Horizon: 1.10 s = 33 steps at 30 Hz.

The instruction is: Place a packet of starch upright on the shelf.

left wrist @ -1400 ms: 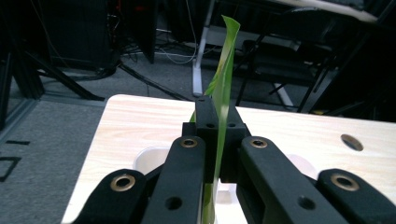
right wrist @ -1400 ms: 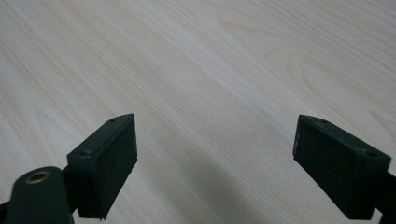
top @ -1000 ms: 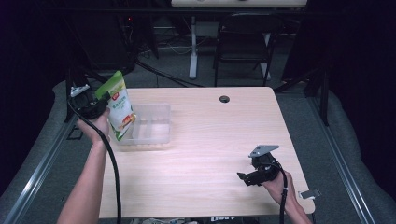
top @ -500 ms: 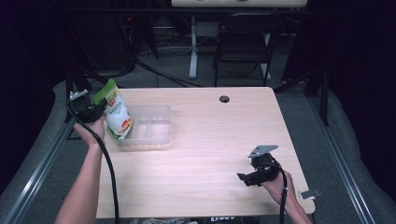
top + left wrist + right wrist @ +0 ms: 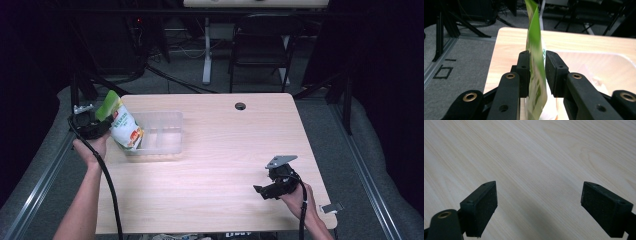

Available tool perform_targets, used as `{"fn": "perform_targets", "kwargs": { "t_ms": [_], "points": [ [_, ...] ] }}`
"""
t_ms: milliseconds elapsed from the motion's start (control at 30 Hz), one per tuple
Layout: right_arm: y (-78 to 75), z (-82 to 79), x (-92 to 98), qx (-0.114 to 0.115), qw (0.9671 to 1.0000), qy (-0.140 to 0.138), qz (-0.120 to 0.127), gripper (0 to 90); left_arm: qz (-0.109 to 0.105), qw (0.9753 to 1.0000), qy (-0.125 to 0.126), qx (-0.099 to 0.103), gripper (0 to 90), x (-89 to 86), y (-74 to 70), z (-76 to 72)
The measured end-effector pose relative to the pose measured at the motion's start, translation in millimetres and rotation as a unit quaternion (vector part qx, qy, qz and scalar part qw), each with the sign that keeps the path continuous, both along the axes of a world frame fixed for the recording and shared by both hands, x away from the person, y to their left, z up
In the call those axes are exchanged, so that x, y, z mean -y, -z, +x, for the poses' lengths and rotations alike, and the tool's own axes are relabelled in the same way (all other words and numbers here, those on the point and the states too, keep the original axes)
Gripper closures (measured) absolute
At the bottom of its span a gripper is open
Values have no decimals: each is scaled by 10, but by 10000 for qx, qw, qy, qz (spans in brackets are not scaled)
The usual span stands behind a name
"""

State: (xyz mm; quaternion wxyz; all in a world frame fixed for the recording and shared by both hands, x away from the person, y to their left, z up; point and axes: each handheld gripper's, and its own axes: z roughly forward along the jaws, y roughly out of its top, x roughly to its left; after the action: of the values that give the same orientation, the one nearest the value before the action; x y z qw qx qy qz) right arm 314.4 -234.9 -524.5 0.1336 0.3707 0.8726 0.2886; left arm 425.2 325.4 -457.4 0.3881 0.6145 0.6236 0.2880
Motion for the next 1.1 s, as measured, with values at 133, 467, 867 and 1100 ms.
{"fn": "perform_targets", "kwargs": {
  "t_ms": [133,467,867,1100],
  "points": [
    [-4,0,1,4,10000,-12,1,131,28,9999,43,-105,846,-10,62,-4],
    [-1,-12,5,29,10000,33,31,131,28,9997,140,-195,895,27,213,-14],
    [24,10,11,-23,10000,9,85,131,289,9996,-15,-25,834,-13,164,-54],
    [7,-8,26,-10,10000,12,57,131,190,9998,-101,-48,493,-60,107,-73]
  ]
}}
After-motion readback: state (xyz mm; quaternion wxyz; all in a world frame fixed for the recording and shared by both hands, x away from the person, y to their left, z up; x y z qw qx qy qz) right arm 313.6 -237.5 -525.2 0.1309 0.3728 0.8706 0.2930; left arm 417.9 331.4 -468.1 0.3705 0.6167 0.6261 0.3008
